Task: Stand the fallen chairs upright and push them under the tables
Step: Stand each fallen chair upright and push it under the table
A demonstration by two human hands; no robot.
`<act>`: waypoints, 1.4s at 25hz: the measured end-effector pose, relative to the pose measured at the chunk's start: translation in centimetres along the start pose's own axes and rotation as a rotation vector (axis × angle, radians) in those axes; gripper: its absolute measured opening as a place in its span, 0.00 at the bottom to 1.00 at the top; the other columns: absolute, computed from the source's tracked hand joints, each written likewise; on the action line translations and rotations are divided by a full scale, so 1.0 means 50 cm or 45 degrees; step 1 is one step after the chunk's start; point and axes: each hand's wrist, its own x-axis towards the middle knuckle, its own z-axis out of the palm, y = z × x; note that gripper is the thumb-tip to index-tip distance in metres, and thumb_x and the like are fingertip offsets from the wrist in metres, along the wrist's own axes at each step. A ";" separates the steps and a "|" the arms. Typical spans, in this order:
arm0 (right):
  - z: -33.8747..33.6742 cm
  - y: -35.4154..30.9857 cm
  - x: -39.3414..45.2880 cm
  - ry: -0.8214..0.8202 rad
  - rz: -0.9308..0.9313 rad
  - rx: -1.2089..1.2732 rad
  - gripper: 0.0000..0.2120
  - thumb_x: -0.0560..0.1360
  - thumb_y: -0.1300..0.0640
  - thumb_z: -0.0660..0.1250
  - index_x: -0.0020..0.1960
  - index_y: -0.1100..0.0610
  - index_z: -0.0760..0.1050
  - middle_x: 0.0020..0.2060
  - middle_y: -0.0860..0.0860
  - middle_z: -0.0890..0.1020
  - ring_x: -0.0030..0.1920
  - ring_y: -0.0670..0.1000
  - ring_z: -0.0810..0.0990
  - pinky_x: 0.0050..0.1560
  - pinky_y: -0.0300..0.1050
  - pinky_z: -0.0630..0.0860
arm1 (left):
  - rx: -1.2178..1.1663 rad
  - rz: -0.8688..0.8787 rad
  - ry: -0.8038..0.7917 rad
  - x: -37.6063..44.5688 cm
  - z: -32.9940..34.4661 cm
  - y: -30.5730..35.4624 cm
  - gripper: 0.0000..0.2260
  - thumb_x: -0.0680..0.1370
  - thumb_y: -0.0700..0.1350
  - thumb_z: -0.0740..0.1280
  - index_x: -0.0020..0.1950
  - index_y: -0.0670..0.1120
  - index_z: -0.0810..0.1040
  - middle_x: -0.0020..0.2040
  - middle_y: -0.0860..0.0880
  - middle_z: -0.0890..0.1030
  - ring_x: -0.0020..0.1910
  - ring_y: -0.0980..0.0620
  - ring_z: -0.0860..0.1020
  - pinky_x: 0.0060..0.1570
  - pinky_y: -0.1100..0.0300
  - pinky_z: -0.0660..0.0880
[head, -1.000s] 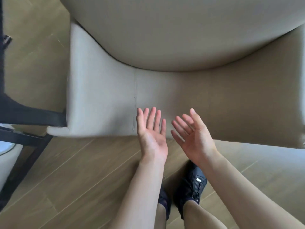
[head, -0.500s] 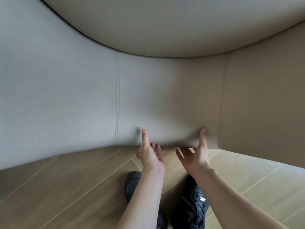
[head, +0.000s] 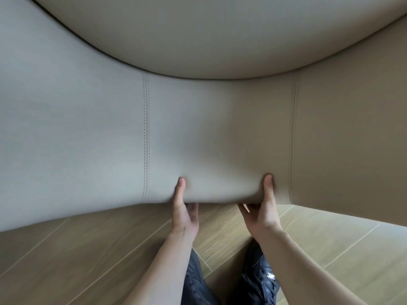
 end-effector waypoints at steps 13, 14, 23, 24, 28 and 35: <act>0.091 -0.201 -0.419 -0.022 -0.022 -0.245 0.33 0.64 0.40 0.79 0.61 0.57 0.73 0.60 0.55 0.78 0.55 0.53 0.81 0.55 0.53 0.80 | 0.193 -0.014 0.165 -0.401 0.125 0.241 0.27 0.64 0.62 0.80 0.57 0.51 0.78 0.60 0.52 0.83 0.58 0.51 0.81 0.61 0.52 0.75; 0.099 -0.212 -0.443 -0.024 -0.051 -0.307 0.31 0.66 0.42 0.79 0.59 0.58 0.73 0.59 0.55 0.79 0.55 0.54 0.81 0.56 0.52 0.80 | 0.195 -0.022 0.194 -0.420 0.137 0.258 0.29 0.63 0.62 0.80 0.57 0.50 0.78 0.60 0.52 0.83 0.60 0.51 0.80 0.65 0.50 0.74; 0.107 -0.198 -0.609 -0.141 -2.284 -2.581 0.29 0.67 0.66 0.53 0.69 0.58 0.68 0.67 0.63 0.69 0.65 0.64 0.71 0.67 0.64 0.69 | 0.181 -0.088 0.119 -0.560 0.229 0.381 0.36 0.67 0.61 0.78 0.69 0.45 0.75 0.64 0.49 0.82 0.63 0.49 0.79 0.70 0.54 0.68; 0.120 -0.215 -0.601 -0.110 -2.314 -2.691 0.34 0.67 0.65 0.55 0.74 0.57 0.67 0.71 0.64 0.69 0.69 0.64 0.69 0.70 0.67 0.66 | 0.190 -0.100 0.102 -0.572 0.235 0.389 0.34 0.68 0.61 0.77 0.69 0.45 0.75 0.63 0.49 0.82 0.59 0.50 0.80 0.65 0.56 0.71; 0.163 -0.282 -0.563 -0.034 -2.399 -2.951 0.42 0.66 0.65 0.67 0.79 0.53 0.63 0.74 0.64 0.68 0.73 0.64 0.70 0.71 0.64 0.66 | 0.257 -0.173 0.079 -0.584 0.254 0.433 0.23 0.69 0.61 0.77 0.56 0.51 0.76 0.48 0.53 0.82 0.39 0.54 0.75 0.38 0.59 0.67; 0.204 -0.331 -0.561 -0.019 -2.381 -3.262 0.52 0.60 0.63 0.72 0.80 0.55 0.54 0.73 0.66 0.67 0.71 0.70 0.68 0.64 0.76 0.64 | 0.184 -0.208 0.012 -0.601 0.239 0.446 0.21 0.69 0.60 0.78 0.52 0.52 0.75 0.46 0.54 0.80 0.41 0.55 0.75 0.43 0.60 0.68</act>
